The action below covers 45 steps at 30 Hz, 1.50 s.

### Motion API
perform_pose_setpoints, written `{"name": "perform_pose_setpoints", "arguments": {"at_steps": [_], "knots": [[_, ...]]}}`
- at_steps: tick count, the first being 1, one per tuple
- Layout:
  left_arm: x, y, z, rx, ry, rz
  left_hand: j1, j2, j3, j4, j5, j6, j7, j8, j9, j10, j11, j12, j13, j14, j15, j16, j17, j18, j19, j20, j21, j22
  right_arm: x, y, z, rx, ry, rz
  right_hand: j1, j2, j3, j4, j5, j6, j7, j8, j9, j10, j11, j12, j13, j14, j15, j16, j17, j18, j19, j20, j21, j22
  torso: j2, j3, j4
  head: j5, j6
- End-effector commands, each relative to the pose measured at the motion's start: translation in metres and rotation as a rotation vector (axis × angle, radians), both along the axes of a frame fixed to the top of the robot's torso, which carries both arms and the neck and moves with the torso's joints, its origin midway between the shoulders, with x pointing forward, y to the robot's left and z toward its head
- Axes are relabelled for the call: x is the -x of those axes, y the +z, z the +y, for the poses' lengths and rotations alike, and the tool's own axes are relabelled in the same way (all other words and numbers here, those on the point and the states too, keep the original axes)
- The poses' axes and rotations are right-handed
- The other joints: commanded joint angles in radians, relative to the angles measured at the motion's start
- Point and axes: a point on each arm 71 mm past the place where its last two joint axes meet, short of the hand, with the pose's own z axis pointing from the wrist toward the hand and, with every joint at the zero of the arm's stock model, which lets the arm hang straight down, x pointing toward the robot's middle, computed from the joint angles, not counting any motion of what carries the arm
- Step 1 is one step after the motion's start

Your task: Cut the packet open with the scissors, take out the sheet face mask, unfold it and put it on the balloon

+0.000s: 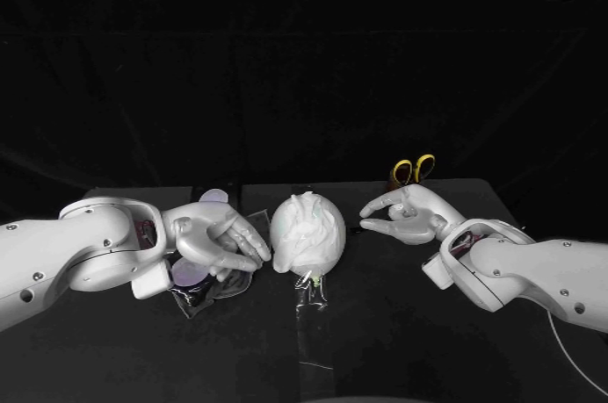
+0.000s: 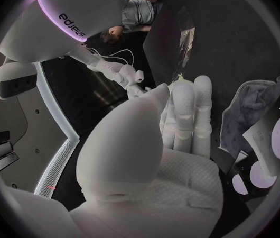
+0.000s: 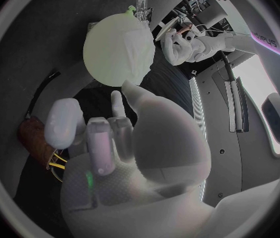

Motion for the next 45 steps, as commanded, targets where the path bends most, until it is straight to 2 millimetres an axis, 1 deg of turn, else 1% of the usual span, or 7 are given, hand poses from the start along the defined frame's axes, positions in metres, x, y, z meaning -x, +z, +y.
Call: {"name": "perform_pose_setpoints", "arguments": {"at_steps": [1,12,17,26,33,37,45], "knots": [[-0.013,0.012,0.006,0.152,0.182,-0.097,-0.031,-0.005,0.020,0.009,-0.003,0.033,0.001,0.018,0.004,0.033,-0.007,0.025,0.010,0.015,-0.004,0.023,0.042,0.008,0.011,0.000,0.022,0.025,-0.004,0.005,0.004,-0.001,0.017,-0.015,0.007,0.008,0.008,-0.002,0.001,0.011,-0.001,0.005,-0.002,0.093,-0.007,0.013,0.245,0.104,-0.009,0.003,0.264,-0.002,0.013,-0.002,0.019,0.148,0.000,-0.0001,0.0007,0.003,0.002],[-0.028,0.019,-0.001,0.181,0.433,-0.231,-0.138,-0.055,-0.018,0.065,-0.003,0.026,-0.013,0.061,0.011,-0.013,-0.012,0.100,0.057,0.049,-0.005,0.080,0.141,0.002,0.040,0.000,0.031,0.048,-0.031,0.021,0.024,0.043,-0.007,-0.020,-0.018,0.012,0.005,0.020,-0.002,-0.005,0.008,-0.011,-0.014,0.103,0.000,0.048,0.263,0.104,-0.005,0.003,0.264,-0.006,0.023,-0.002,0.035,0.154,0.003,-0.0017,0.0021,-0.002,0.010],[-0.036,0.019,-0.006,0.162,0.504,-0.263,-0.123,-0.048,-0.036,0.050,-0.004,-0.003,-0.023,0.103,0.025,-0.050,-0.025,0.249,0.154,0.124,-0.015,0.195,0.381,-0.018,0.112,-0.009,0.108,0.155,-0.041,0.023,0.034,0.047,-0.021,-0.026,-0.024,0.013,0.003,0.026,-0.003,-0.008,0.009,-0.014,-0.016,0.104,0.001,0.050,0.263,0.104,-0.004,0.003,0.264,-0.007,0.026,-0.001,0.040,0.156,0.004,-0.0013,0.0003,-0.003,0.010],[-0.047,0.011,-0.021,0.117,0.527,-0.286,-0.096,-0.053,-0.017,0.044,-0.006,-0.075,-0.021,0.184,0.030,-0.224,-0.026,0.747,0.482,0.230,-0.017,0.361,0.777,-0.066,0.254,-0.011,0.327,0.446,-0.049,0.020,0.053,0.054,0.007,-0.006,-0.032,0.002,-0.005,0.032,-0.006,-0.024,0.017,-0.028,-0.024,0.104,0.008,0.050,0.263,0.104,0.001,0.003,0.264,-0.006,0.026,0.002,0.037,0.157,0.010,-0.0019,-0.0017,-0.004,0.019],[-0.050,0.002,-0.034,0.086,0.494,-0.280,-0.096,-0.064,-0.008,0.049,-0.005,-0.087,-0.018,0.205,0.022,-0.230,-0.027,0.873,0.547,0.255,-0.013,0.385,0.857,-0.079,0.288,-0.008,0.383,0.524,-0.054,0.019,0.060,0.060,0.016,-0.001,-0.036,-0.005,-0.012,0.037,-0.006,-0.037,0.023,-0.039,-0.029,0.104,0.014,0.050,0.263,0.104,0.006,0.003,0.264,-0.006,0.025,0.006,0.037,0.157,0.009,-0.0016,-0.0012,-0.002,0.018],[-0.051,-0.001,-0.039,0.079,0.478,-0.278,-0.102,-0.066,-0.007,0.053,-0.004,-0.082,-0.020,0.214,0.017,-0.129,-0.028,0.999,0.703,0.275,-0.014,0.400,0.920,-0.090,0.316,-0.008,0.419,0.579,-0.055,0.018,0.063,0.062,0.020,0.001,-0.039,-0.008,-0.017,0.040,-0.007,-0.043,0.026,-0.045,-0.032,0.104,0.016,0.050,0.263,0.104,0.008,0.003,0.264,-0.007,0.025,0.007,0.038,0.158,0.010,-0.0015,-0.0011,0.000,0.018],[-0.051,-0.001,-0.050,0.087,0.438,-0.274,-0.132,-0.080,-0.028,0.071,-0.004,-0.080,-0.027,0.214,0.004,-0.059,-0.032,1.088,0.815,0.299,-0.018,0.417,0.991,-0.102,0.350,-0.011,0.461,0.643,-0.056,0.017,0.068,0.066,0.035,0.015,-0.045,-0.008,-0.023,0.049,-0.007,-0.048,0.030,-0.051,-0.035,0.104,0.020,0.050,0.263,0.104,0.012,0.003,0.264,-0.006,0.023,0.010,0.034,0.157,0.008,-0.0010,-0.0022,0.003,0.013]]}}
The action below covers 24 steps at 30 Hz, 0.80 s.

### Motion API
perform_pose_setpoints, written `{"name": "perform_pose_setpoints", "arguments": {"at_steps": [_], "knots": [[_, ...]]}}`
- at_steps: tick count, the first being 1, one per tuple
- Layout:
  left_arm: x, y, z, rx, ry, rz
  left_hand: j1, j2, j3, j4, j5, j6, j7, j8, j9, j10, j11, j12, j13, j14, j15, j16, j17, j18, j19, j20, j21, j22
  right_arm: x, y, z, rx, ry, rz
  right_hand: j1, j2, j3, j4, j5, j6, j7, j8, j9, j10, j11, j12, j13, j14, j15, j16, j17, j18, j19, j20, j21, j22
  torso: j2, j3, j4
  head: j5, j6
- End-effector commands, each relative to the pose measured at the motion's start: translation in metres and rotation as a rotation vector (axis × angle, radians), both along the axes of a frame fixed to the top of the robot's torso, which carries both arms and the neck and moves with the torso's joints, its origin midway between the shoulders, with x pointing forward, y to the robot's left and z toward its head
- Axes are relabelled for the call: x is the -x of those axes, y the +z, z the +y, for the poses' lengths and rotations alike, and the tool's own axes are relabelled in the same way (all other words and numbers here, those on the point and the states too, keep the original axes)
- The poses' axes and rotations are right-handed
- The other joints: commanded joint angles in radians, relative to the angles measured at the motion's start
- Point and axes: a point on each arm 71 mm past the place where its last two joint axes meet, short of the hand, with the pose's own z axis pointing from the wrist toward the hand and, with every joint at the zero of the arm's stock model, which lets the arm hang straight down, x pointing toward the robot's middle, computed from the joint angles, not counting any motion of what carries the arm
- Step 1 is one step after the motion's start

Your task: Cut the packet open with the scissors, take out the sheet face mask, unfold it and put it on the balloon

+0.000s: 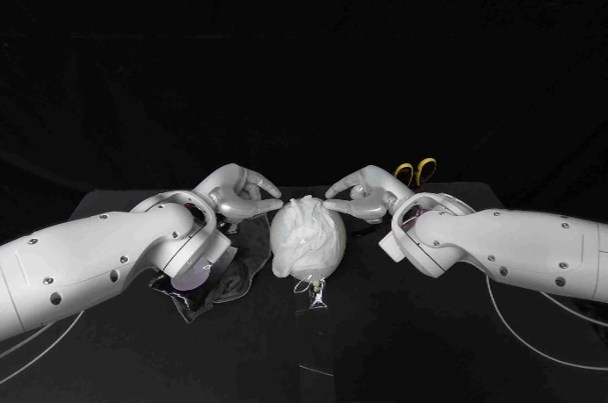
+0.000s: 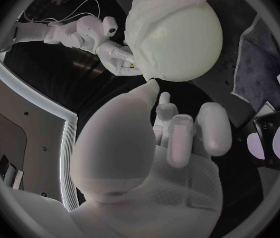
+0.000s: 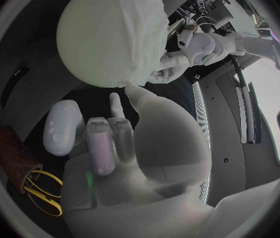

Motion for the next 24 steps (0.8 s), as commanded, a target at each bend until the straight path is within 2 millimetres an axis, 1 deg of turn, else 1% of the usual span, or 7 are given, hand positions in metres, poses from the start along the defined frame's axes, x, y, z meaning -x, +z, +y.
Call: {"name": "perform_pose_setpoints", "arguments": {"at_steps": [1,5,8,11,16,24], "knots": [[0.001,0.001,-0.006,-0.006,-0.041,-0.005,-0.019,-0.005,-0.009,0.011,0.000,-0.001,-0.006,0.001,-0.004,0.013,-0.001,0.014,0.017,0.064,-0.007,0.008,0.120,-0.014,0.013,0.000,0.010,0.017,0.000,-0.001,0.004,0.016,0.026,0.017,-0.012,0.002,-0.004,0.005,-0.003,-0.007,0.001,-0.006,-0.001,0.105,0.007,0.004,0.263,0.104,0.005,0.004,0.263,0.002,-0.003,0.008,-0.002,0.157,-0.002,0.0005,-0.0002,0.000,-0.003],[0.002,0.002,-0.010,0.000,-0.059,-0.004,-0.032,-0.011,-0.024,0.020,0.000,0.000,-0.009,0.000,-0.008,0.032,-0.003,0.033,0.044,0.072,-0.008,0.013,0.143,-0.015,0.016,-0.001,0.016,0.024,0.001,-0.002,0.005,0.019,0.037,0.027,-0.017,0.003,-0.008,0.012,-0.003,-0.007,0.002,-0.008,-0.002,0.105,0.008,0.004,0.263,0.104,0.006,0.004,0.263,0.001,-0.002,0.009,-0.001,0.158,-0.002,0.0003,-0.0004,-0.001,-0.003],[0.003,0.001,-0.013,0.001,-0.071,0.001,-0.034,-0.011,-0.030,0.021,0.000,-0.002,-0.010,-0.002,-0.011,0.040,-0.004,0.040,0.055,0.075,-0.009,0.015,0.154,-0.016,0.016,-0.002,0.018,0.027,0.002,-0.002,0.007,0.020,0.047,0.034,-0.019,0.004,-0.010,0.016,-0.004,-0.007,0.002,-0.008,-0.003,0.105,0.008,0.004,0.263,0.104,0.006,0.004,0.263,0.002,-0.002,0.010,-0.001,0.158,-0.002,0.0002,-0.0002,-0.002,-0.004],[0.002,0.001,-0.015,-0.003,-0.078,0.005,-0.032,-0.011,-0.032,0.021,0.000,-0.005,-0.010,-0.004,-0.013,0.042,-0.004,0.043,0.059,0.076,-0.010,0.015,0.157,-0.016,0.017,-0.002,0.019,0.029,0.002,-0.002,0.008,0.020,0.054,0.038,-0.023,0.005,-0.015,0.022,-0.003,-0.004,0.002,-0.008,-0.003,0.105,0.008,0.004,0.263,0.104,0.007,0.004,0.263,0.002,-0.003,0.011,-0.001,0.158,-0.002,0.0002,0.0005,-0.002,-0.006],[0.002,-0.002,-0.016,-0.017,-0.087,0.017,-0.018,-0.007,-0.035,0.016,0.000,-0.013,-0.008,-0.011,-0.020,0.039,-0.003,0.046,0.058,0.077,-0.009,0.016,0.161,-0.017,0.017,-0.003,0.022,0.033,0.003,-0.002,0.010,0.018,0.065,0.041,-0.037,0.010,-0.025,0.042,-0.003,0.000,0.001,-0.010,-0.004,0.105,0.008,0.004,0.263,0.104,0.007,0.004,0.263,0.002,-0.003,0.012,-0.002,0.158,-0.002,0.0002,0.0001,-0.001,-0.004],[0.002,-0.005,-0.015,-0.030,-0.093,0.029,-0.003,-0.001,-0.034,0.009,0.000,-0.015,-0.007,-0.016,-0.025,0.043,-0.002,0.051,0.066,0.079,-0.008,0.018,0.169,-0.017,0.018,-0.002,0.025,0.037,0.001,-0.001,0.010,0.012,0.061,0.029,-0.040,0.013,-0.028,0.049,-0.003,0.000,0.000,-0.011,-0.004,0.105,0.007,0.004,0.263,0.104,0.007,0.004,0.263,0.003,-0.004,0.012,-0.003,0.158,-0.002,0.0005,0.0004,-0.004,-0.002]]}}
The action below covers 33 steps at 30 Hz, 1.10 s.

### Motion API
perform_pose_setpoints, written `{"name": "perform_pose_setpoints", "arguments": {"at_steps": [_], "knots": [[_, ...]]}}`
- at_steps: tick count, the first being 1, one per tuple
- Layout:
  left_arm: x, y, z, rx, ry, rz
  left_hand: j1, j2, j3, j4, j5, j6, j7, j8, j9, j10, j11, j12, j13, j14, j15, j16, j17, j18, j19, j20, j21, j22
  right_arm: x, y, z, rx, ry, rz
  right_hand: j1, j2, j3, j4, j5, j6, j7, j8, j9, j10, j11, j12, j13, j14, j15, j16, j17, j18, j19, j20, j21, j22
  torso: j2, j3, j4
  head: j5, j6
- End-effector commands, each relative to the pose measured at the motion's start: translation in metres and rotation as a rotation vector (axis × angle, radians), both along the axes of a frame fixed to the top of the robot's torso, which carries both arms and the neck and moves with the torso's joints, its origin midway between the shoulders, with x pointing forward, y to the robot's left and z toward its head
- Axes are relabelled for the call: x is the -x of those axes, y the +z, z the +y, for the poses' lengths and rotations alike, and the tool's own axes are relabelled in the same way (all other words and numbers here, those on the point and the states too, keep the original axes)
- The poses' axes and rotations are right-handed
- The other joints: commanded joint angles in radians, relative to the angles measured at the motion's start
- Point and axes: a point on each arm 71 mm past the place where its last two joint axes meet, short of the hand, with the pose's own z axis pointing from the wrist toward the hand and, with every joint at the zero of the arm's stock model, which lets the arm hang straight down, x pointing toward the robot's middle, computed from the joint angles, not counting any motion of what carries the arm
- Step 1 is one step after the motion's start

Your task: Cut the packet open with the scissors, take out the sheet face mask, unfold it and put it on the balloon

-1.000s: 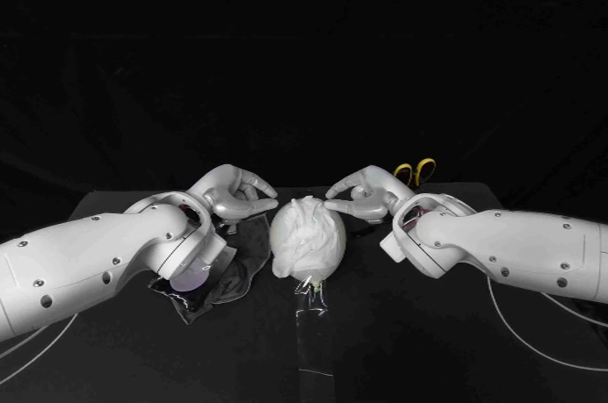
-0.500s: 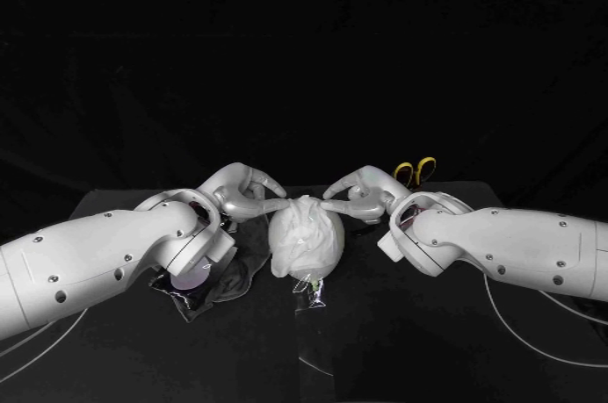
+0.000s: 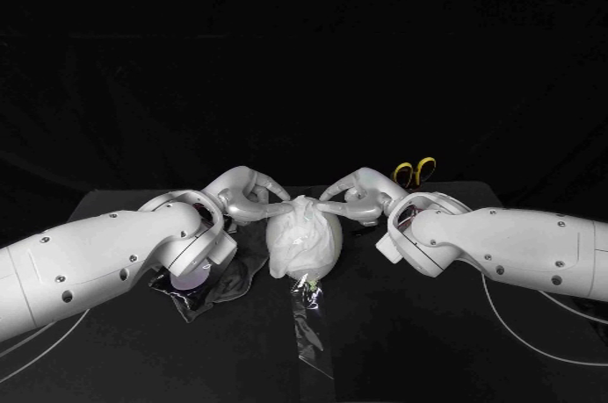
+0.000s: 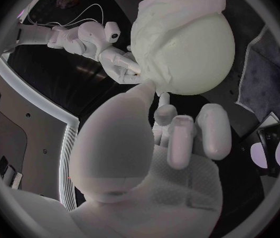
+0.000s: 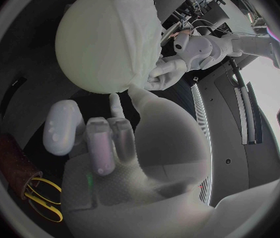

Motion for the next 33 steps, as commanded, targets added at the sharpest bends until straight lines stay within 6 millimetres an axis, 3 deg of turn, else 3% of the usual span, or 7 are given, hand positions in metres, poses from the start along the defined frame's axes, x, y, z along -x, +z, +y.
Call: {"name": "perform_pose_setpoints", "arguments": {"at_steps": [1,21,33], "knots": [[0.002,-0.001,-0.002,-0.012,-0.032,0.011,0.011,-0.001,-0.001,-0.007,0.000,-0.006,-0.001,-0.004,-0.001,0.007,0.003,0.004,0.003,0.076,-0.004,0.006,0.170,-0.018,0.006,0.003,0.006,0.002,-0.001,0.001,0.003,0.004,0.022,-0.005,-0.012,0.000,0.000,0.006,-0.003,0.000,0.001,-0.005,-0.001,0.106,0.008,0.003,0.263,0.106,0.005,0.003,0.263,0.003,-0.001,0.009,-0.003,0.158,0.000,-0.0001,0.0004,-0.003,0.001],[0.004,-0.002,-0.003,0.024,-0.057,0.064,-0.005,-0.006,-0.021,0.004,-0.001,-0.008,-0.001,-0.011,-0.010,0.014,0.004,0.012,0.014,0.082,-0.003,0.010,0.188,-0.020,0.011,0.005,0.014,0.015,-0.012,0.008,0.014,0.009,0.055,-0.022,0.012,-0.015,-0.020,0.005,-0.004,-0.038,0.011,-0.028,-0.010,0.106,0.016,0.003,0.263,0.106,0.011,0.003,0.263,0.005,-0.008,0.013,-0.015,0.155,0.001,-0.0005,0.0013,-0.004,0.001],[0.003,-0.002,-0.003,0.025,-0.052,0.066,0.007,0.007,-0.019,0.001,0.000,-0.004,-0.002,-0.012,-0.013,0.017,0.002,0.015,0.016,0.084,-0.004,0.011,0.196,-0.021,0.013,0.005,0.018,0.020,-0.013,0.001,0.023,0.069,0.136,0.055,0.025,-0.013,-0.025,0.003,-0.004,-0.037,0.012,-0.026,-0.011,0.106,0.018,0.003,0.263,0.106,0.014,0.003,0.263,0.007,-0.013,0.016,-0.023,0.153,0.000,-0.0003,0.0004,-0.004,-0.003]]}}
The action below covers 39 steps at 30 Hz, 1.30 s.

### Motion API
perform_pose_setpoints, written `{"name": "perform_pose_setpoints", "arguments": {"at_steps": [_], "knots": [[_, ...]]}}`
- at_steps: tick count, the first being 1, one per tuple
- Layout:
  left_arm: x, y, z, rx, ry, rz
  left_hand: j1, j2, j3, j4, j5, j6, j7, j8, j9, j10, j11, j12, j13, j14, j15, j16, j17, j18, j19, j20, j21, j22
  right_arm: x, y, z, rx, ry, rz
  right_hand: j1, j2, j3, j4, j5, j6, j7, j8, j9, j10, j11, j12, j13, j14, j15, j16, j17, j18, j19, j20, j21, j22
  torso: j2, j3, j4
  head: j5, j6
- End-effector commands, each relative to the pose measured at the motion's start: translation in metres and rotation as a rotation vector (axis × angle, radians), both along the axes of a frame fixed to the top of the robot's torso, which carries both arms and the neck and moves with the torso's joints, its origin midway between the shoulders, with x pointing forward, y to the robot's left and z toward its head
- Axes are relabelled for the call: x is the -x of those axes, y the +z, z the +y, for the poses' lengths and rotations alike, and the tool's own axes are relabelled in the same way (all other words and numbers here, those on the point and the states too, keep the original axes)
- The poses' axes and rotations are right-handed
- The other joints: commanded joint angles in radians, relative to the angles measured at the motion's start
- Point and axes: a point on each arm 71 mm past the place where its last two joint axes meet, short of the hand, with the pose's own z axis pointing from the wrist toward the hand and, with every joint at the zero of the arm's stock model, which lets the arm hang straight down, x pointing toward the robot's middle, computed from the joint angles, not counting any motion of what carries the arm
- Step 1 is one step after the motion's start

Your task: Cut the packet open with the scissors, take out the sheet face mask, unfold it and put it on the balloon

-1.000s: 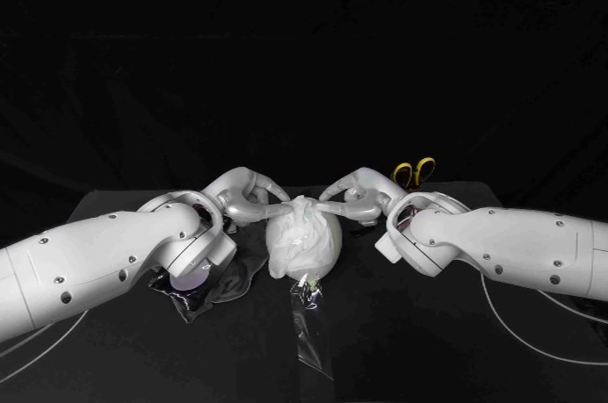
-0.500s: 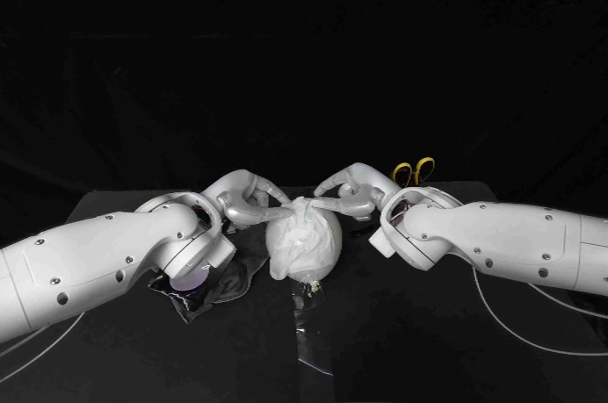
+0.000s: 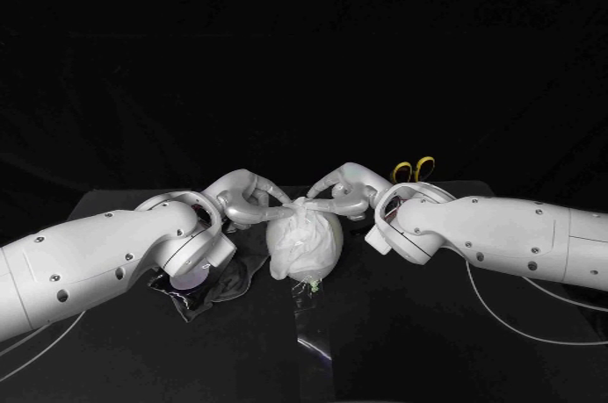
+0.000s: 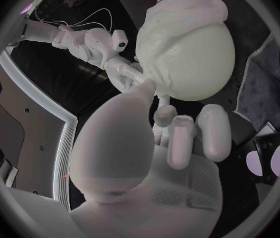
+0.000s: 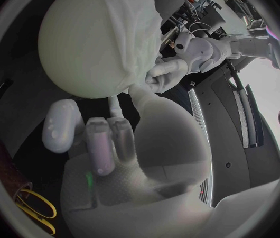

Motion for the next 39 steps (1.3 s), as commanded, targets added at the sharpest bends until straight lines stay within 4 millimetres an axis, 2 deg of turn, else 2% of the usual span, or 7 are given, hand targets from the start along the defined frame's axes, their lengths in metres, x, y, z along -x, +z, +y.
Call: {"name": "perform_pose_setpoints", "arguments": {"at_steps": [1,12,16,19,22,27,39], "knots": [[0.001,0.000,-0.002,0.011,-0.016,0.011,0.006,0.006,-0.002,-0.001,0.000,-0.004,-0.002,-0.006,-0.002,0.006,-0.002,0.006,0.000,0.084,-0.004,0.007,0.196,-0.021,0.006,-0.002,0.003,0.000,0.003,-0.004,0.006,0.053,0.077,0.051,0.014,0.001,-0.006,0.000,-0.005,0.005,-0.001,0.001,0.001,0.104,0.009,0.006,0.263,0.105,0.008,0.003,0.263,0.008,-0.004,0.005,-0.007,0.153,0.000,0.0000,-0.0008,0.001,-0.002],[0.000,0.000,-0.001,0.009,-0.015,0.013,0.014,0.011,0.000,-0.004,0.000,-0.002,-0.002,-0.007,-0.004,0.007,-0.002,0.007,0.002,0.085,-0.004,0.007,0.198,-0.021,0.007,-0.002,0.005,0.003,0.004,-0.004,0.005,0.069,0.086,0.038,0.046,0.022,0.002,-0.008,-0.004,0.052,-0.013,0.022,0.007,0.104,-0.001,0.006,0.263,0.105,0.002,0.003,0.263,0.005,0.005,0.003,0.014,0.158,-0.001,0.0006,-0.0011,-0.001,-0.002],[0.000,0.000,-0.001,0.008,-0.016,0.015,0.014,0.011,0.000,-0.004,0.000,-0.002,-0.002,-0.007,-0.004,0.007,-0.002,0.007,0.002,0.085,-0.004,0.007,0.198,-0.021,0.007,-0.002,0.005,0.003,0.004,-0.002,0.005,0.060,0.076,0.020,0.065,0.040,0.013,-0.013,-0.004,0.090,-0.029,0.039,0.012,0.104,-0.014,0.006,0.263,0.105,-0.008,0.003,0.263,0.004,0.011,-0.004,0.025,0.161,0.000,0.0005,-0.0014,-0.001,-0.003],[0.000,0.000,-0.001,0.007,-0.015,0.016,0.015,0.012,0.000,-0.005,0.000,-0.002,-0.002,-0.007,-0.004,0.008,-0.002,0.008,0.004,0.085,-0.004,0.007,0.199,-0.022,0.008,-0.002,0.006,0.005,0.003,0.000,0.003,0.041,0.055,-0.009,0.098,0.068,0.039,-0.029,-0.004,0.132,-0.049,0.062,0.021,0.104,-0.031,0.006,0.263,0.105,-0.020,0.003,0.263,0.000,0.022,-0.012,0.047,0.167,0.000,0.0006,-0.0013,-0.001,-0.002],[0.000,-0.001,-0.001,0.006,-0.015,0.018,0.015,0.012,0.000,-0.005,0.000,-0.002,-0.002,-0.007,-0.004,0.008,-0.002,0.008,0.004,0.085,-0.004,0.007,0.199,-0.022,0.008,-0.002,0.006,0.005,0.002,0.003,0.001,0.018,0.027,-0.038,0.128,0.081,0.060,-0.052,-0.004,0.166,-0.068,0.084,0.031,0.104,-0.047,0.006,0.263,0.105,-0.033,0.003,0.263,-0.003,0.030,-0.022,0.063,0.171,0.000,0.0004,-0.0007,-0.002,-0.003],[0.000,-0.001,0.000,0.005,-0.014,0.018,0.015,0.012,0.000,-0.005,0.000,-0.001,-0.002,-0.007,-0.004,0.007,-0.002,0.007,0.002,0.085,-0.004,0.007,0.198,-0.022,0.008,-0.002,0.006,0.005,0.001,0.005,-0.001,0.000,0.002,-0.062,0.147,0.082,0.087,-0.083,-0.004,0.196,-0.087,0.119,0.054,0.104,-0.066,0.006,0.263,0.105,-0.053,0.003,0.263,-0.005,0.036,-0.043,0.074,0.174,0.000,0.0005,-0.0006,-0.002,-0.002],[0.001,0.001,0.002,0.021,-0.011,0.013,0.013,0.009,-0.003,-0.004,-0.001,-0.001,-0.001,-0.008,-0.005,0.002,-0.001,0.004,-0.005,0.084,-0.004,0.007,0.197,-0.021,0.007,-0.002,0.006,0.005,0.002,0.007,-0.008,-0.032,-0.038,-0.076,0.132,0.076,0.117,-0.096,-0.004,0.195,-0.094,0.150,0.077,0.104,-0.073,0.006,0.263,0.105,-0.061,0.003,0.263,-0.007,0.038,-0.054,0.078,0.175,0.000,0.0007,-0.0015,-0.001,-0.002]]}}
